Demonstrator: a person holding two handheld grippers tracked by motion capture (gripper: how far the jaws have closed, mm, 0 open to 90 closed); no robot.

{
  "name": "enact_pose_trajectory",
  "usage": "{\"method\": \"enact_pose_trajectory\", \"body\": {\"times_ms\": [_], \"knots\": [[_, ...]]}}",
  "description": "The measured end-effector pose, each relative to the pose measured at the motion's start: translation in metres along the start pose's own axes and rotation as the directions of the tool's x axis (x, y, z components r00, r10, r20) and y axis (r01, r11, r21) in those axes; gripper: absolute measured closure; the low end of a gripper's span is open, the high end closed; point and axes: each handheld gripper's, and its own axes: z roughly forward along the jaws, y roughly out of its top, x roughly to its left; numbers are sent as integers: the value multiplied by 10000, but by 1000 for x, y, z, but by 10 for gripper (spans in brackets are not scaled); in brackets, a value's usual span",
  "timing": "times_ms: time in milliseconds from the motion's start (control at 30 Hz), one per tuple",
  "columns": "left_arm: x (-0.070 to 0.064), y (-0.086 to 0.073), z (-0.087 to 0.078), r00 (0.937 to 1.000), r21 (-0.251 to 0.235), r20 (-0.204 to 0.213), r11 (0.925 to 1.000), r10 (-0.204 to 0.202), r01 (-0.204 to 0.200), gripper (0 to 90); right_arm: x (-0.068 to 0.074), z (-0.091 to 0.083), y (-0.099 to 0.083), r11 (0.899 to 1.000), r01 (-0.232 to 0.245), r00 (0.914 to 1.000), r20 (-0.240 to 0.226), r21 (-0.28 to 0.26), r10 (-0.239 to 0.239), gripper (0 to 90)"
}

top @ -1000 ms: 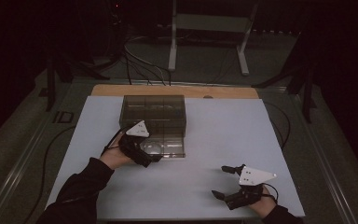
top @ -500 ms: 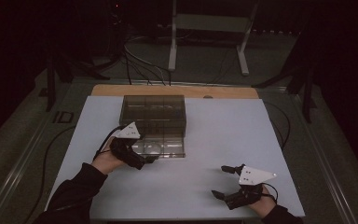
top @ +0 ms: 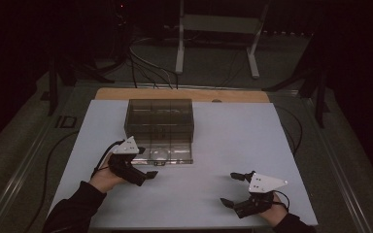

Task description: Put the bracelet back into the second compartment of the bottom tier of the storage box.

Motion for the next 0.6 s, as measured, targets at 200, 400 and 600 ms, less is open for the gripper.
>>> {"method": "enact_pose_trajectory", "body": {"times_ms": [200, 400, 600], "knots": [[-5, -9, -6, 10000, -19, 11, 10000, -49, 49, 2, 0, 0, 0, 10000, 10, 10000, 5, 31, -10, 99], [-11, -23, -12, 9999, 20, -53, 9999, -154, 154, 2, 0, 0, 0, 10000, 21, 10000, 18, 39, -21, 99], [-17, -35, -14, 9998, 13, -95, 9999, -151, 152, 2, 1, 0, 0, 10000, 33, 10000, 24, 50, -33, 98]]}}
